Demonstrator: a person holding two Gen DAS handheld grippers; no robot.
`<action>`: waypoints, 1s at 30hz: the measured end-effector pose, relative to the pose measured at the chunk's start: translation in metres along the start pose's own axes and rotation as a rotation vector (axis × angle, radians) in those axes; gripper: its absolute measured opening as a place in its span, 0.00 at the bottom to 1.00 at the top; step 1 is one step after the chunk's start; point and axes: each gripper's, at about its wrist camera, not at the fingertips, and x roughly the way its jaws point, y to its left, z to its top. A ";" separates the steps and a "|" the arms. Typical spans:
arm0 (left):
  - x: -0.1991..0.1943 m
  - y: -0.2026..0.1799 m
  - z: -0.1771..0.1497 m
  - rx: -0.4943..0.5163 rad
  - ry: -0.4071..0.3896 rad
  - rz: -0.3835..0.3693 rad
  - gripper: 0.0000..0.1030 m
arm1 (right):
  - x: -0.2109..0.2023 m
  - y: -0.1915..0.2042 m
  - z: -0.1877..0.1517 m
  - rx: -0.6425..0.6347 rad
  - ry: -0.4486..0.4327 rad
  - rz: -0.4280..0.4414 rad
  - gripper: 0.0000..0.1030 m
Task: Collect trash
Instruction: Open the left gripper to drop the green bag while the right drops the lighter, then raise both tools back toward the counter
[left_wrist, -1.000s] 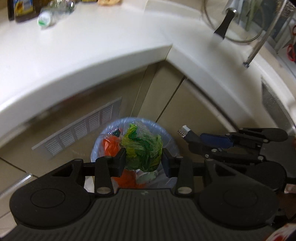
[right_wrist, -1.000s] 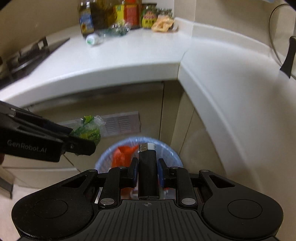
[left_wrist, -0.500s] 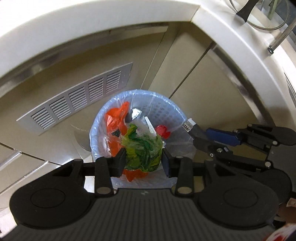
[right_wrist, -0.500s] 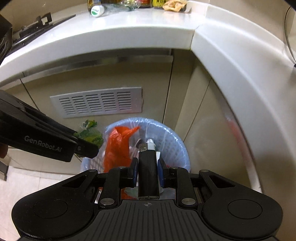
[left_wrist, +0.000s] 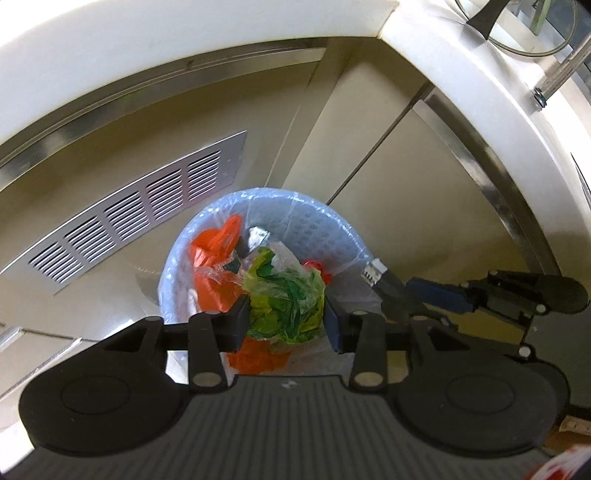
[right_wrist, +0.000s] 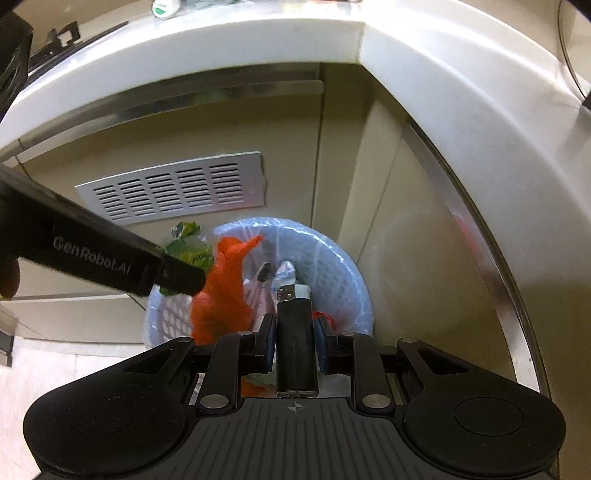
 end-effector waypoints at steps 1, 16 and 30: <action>0.003 0.000 0.002 0.002 -0.001 -0.005 0.42 | 0.001 -0.002 -0.001 0.003 0.002 -0.001 0.22; -0.005 0.018 -0.012 -0.035 -0.011 0.058 0.69 | 0.008 -0.003 -0.007 0.008 0.003 0.024 0.22; -0.022 0.038 -0.029 -0.090 -0.031 0.090 0.69 | 0.009 0.011 -0.004 0.017 -0.028 0.087 0.22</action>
